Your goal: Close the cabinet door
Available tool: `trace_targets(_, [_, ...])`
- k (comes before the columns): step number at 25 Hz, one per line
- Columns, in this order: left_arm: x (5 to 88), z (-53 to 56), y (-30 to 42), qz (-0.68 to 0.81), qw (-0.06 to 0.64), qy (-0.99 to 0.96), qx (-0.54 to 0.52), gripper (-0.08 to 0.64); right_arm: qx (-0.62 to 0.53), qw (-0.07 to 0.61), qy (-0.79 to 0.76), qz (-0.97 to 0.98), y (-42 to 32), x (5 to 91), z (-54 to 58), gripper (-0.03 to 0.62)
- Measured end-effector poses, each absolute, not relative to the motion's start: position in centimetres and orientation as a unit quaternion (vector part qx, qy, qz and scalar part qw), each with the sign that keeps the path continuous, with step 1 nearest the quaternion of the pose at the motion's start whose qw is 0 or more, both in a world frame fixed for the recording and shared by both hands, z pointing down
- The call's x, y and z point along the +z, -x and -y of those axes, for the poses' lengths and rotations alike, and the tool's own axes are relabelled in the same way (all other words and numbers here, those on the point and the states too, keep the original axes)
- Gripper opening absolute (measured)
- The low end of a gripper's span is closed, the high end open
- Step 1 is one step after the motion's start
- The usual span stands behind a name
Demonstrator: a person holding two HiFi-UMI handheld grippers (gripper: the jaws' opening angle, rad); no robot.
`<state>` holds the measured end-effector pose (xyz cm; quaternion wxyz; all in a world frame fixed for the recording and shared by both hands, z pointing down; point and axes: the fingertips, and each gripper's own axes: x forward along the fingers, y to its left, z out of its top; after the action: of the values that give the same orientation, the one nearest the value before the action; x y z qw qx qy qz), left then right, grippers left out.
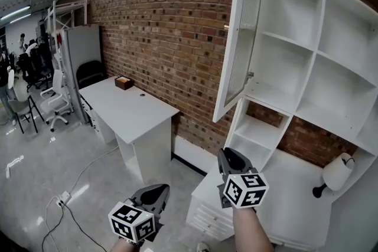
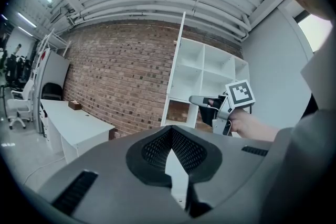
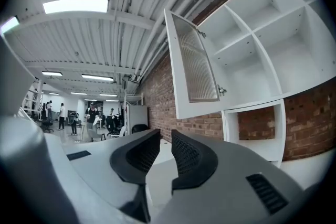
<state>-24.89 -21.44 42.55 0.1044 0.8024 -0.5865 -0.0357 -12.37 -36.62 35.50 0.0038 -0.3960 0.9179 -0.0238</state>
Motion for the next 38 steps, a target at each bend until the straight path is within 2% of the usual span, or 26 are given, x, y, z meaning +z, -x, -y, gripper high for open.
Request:
trace_targets(2, [42.2, 22.4, 24.9, 0.590, 0.102, -0.800, -0.035, 0.008, -0.021, 0.003, 0.391, -0.920, 12.9, 34.9, 38.3, 0.092])
trace_targets(13, [41.4, 25.9, 24.7, 0.583, 0.103, -0.805, -0.028, 0.008, 0.021, -0.005, 0.398, -0.917, 16.7, 31.7, 46.3, 0.200])
trace_targets(29, [40.9, 27.9, 25.4, 0.573, 0.094, -0.814, -0.025, 0.008, 0.055, 0.004, 0.448, -0.892, 18.2, 30.8, 50.2, 0.227])
trace_targets(38, [41.3, 29.1, 23.6, 0.543, 0.092, -0.835, -0.021, 0.008, 0.040, 0.014, 0.442, -0.896, 16.2, 30.9, 49.3, 0.221])
